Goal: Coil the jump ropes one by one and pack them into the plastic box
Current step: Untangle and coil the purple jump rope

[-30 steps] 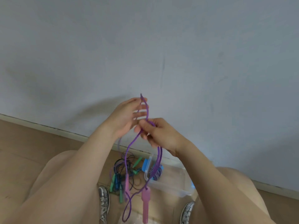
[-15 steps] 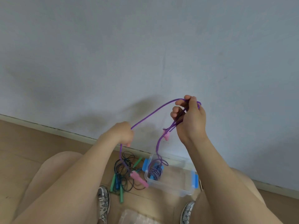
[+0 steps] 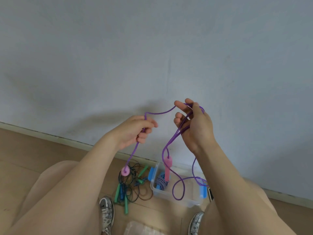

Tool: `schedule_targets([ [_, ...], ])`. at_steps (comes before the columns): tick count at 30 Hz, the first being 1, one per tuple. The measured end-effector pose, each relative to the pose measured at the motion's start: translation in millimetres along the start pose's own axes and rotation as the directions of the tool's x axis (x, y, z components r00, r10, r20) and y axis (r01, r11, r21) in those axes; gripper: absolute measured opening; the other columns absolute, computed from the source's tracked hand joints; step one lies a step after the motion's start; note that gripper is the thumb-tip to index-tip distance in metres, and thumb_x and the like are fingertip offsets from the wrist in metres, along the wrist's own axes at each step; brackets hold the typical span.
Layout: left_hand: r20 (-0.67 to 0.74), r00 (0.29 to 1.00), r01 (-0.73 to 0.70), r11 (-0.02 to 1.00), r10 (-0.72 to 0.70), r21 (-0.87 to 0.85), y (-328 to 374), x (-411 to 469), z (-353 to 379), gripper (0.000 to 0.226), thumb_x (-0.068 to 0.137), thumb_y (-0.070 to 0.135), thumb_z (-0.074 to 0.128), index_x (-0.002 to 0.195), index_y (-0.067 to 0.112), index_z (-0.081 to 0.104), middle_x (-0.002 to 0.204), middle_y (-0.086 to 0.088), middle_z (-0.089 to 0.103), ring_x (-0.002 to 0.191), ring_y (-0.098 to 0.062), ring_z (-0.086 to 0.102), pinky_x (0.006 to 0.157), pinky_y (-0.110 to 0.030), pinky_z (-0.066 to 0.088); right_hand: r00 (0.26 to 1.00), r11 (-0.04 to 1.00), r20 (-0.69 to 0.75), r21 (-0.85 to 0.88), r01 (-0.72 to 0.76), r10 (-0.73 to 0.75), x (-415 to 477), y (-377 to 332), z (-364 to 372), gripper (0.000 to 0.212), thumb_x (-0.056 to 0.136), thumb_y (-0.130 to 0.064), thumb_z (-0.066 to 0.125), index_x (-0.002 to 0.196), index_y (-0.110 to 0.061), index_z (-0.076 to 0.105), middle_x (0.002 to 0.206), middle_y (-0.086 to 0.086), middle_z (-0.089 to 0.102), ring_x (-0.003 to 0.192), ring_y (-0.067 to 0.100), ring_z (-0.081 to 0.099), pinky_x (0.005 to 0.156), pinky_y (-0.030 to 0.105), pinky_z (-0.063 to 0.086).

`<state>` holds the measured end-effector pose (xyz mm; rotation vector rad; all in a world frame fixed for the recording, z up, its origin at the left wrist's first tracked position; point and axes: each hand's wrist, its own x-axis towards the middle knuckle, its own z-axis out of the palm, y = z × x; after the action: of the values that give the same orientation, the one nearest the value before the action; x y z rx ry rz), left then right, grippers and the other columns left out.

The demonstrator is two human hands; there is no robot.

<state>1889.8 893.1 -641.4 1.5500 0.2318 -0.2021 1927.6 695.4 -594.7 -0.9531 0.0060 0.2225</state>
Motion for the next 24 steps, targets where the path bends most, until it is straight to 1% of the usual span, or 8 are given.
schedule_targets([
  [2,0.126,0.991,-0.051,0.997,0.043,0.059,4.4,-3.6,2.4,0.023,0.103,0.007,0.058,0.117,0.014,0.075,0.098,-0.002,0.075,0.058,-0.012,0.028,0.053,-0.027,0.026,1.0,0.999,0.015,0.034,-0.025,0.025,-2.4,3.9,4.2,0.022,0.116,-0.021,0.037,0.118,-0.009,0.055,0.111,0.019,0.078,0.062,0.025,0.059,0.058,0.032,0.054],
  [7,0.356,0.934,-0.146,0.918,0.005,0.369,2.4,-11.5,10.3,0.029,0.108,0.012,0.055,0.131,0.02,0.07,0.125,0.004,0.076,0.059,-0.01,0.035,0.061,-0.03,0.031,0.996,0.994,0.064,0.085,-0.073,0.068,-3.1,7.0,8.8,0.018,0.116,-0.022,0.037,0.118,-0.01,0.051,0.115,0.022,0.077,0.062,0.024,0.061,0.059,0.031,0.055],
  [10,0.382,0.924,-0.154,0.918,0.002,0.367,2.2,-11.9,11.1,0.028,0.11,0.032,0.053,0.125,0.022,0.075,0.12,-0.011,0.074,0.069,-0.013,0.041,0.069,-0.034,0.038,0.998,0.997,0.053,0.069,-0.024,0.02,0.0,6.3,7.1,0.019,0.116,-0.022,0.037,0.118,-0.01,0.05,0.116,0.021,0.077,0.063,0.024,0.061,0.061,0.032,0.056],
  [13,0.321,0.947,-0.111,0.947,0.009,0.301,3.2,-11.6,9.3,0.049,0.103,0.063,0.051,0.118,0.026,0.079,0.121,-0.006,0.075,0.091,-0.023,0.051,0.085,-0.042,0.042,0.999,0.998,0.024,0.062,0.029,-0.03,3.2,5.5,5.0,0.02,0.116,-0.023,0.037,0.122,-0.01,0.051,0.118,0.019,0.076,0.069,0.027,0.067,0.068,0.035,0.06],
  [15,0.324,0.943,-0.189,0.927,0.079,0.324,3.8,-12.3,9.5,0.038,0.099,0.057,0.062,0.114,0.026,0.08,0.112,-0.011,0.076,0.088,-0.024,0.05,0.081,-0.038,0.043,0.999,0.998,0.016,0.043,0.042,-0.043,5.1,5.3,4.3,0.024,0.116,-0.022,0.037,0.129,-0.008,0.053,0.12,0.018,0.076,0.08,0.031,0.073,0.077,0.038,0.062],
  [19,0.227,0.957,-0.256,0.889,0.179,0.38,1.2,-9.1,7.9,0.019,0.104,0.025,0.065,0.104,0.013,0.08,0.094,0.008,0.08,0.081,-0.003,0.065,0.072,-0.012,0.045,1.0,0.954,0.009,-0.299,0.018,-0.016,7.7,4.5,-1.7,0.037,0.116,-0.032,0.037,0.128,-0.002,0.055,0.12,0.021,0.074,0.099,0.035,0.078,0.094,0.045,0.063],
  [21,0.149,0.961,-0.273,0.87,0.232,0.411,-0.6,-7.5,4.3,0.02,0.104,0.024,0.065,0.099,0.013,0.081,0.104,0.012,0.08,0.1,0.004,0.07,0.086,-0.01,0.047,0.999,0.838,-0.012,-0.545,-0.037,0.037,5.7,2.5,-6.9,0.045,0.114,-0.042,0.037,0.117,-0.002,0.058,0.112,0.022,0.074,0.089,0.038,0.079,0.086,0.047,0.066],
  [24,0.074,0.962,-0.27,0.867,0.264,0.419,-5.2,-1.9,-3.2,0.015,0.102,0.022,0.069,0.101,0.014,0.082,0.101,0.008,0.082,0.105,-0.003,0.073,0.093,-0.015,0.049,0.992,0.751,0.011,-0.655,-0.087,0.125,-0.8,-0.5,-9.4,0.058,0.113,-0.047,0.037,0.109,0.005,0.062,0.086,0.026,0.077,0.07,0.04,0.078,0.067,0.043,0.067],
])
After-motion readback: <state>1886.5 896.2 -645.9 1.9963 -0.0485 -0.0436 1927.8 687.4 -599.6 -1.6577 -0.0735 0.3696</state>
